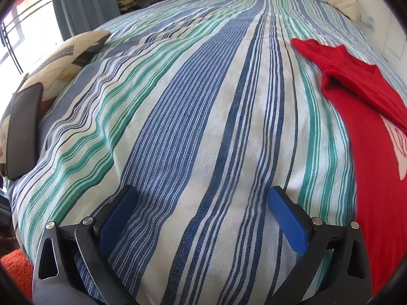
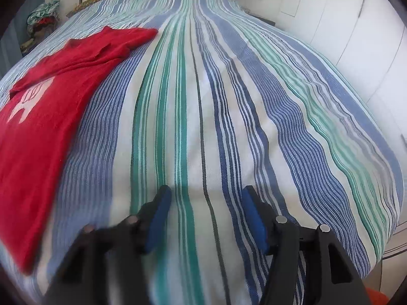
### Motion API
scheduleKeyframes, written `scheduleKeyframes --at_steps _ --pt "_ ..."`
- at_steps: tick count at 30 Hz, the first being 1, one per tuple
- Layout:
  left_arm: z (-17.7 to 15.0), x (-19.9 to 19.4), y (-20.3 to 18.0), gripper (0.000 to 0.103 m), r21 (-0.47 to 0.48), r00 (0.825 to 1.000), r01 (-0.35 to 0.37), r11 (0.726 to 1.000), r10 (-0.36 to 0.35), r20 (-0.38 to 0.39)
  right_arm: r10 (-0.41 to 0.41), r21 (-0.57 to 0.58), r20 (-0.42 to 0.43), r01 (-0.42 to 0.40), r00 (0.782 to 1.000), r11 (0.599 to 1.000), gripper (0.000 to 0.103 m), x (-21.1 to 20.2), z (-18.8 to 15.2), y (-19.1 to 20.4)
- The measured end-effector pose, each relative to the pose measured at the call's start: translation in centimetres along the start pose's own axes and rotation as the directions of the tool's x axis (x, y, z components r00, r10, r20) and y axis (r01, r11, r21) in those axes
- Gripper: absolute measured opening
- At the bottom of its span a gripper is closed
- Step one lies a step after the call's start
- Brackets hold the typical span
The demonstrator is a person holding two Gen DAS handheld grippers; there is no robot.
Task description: Fold small clothes
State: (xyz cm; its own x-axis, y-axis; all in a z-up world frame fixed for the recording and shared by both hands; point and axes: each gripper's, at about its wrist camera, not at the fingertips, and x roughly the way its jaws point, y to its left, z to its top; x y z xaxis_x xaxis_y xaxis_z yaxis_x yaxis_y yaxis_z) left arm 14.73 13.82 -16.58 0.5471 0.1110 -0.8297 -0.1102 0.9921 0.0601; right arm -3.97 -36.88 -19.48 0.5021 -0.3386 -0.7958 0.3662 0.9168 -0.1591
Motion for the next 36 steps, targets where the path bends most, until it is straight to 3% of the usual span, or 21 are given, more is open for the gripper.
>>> scheduleKeyframes --at_steps 36 --pt "-0.44 -0.37 -0.44 0.102 0.013 0.999 -0.031 0.999 0.03 0.037 -0.069 0.004 -0.009 0.069 0.998 0.998 0.078 0.55 0.09 -0.04"
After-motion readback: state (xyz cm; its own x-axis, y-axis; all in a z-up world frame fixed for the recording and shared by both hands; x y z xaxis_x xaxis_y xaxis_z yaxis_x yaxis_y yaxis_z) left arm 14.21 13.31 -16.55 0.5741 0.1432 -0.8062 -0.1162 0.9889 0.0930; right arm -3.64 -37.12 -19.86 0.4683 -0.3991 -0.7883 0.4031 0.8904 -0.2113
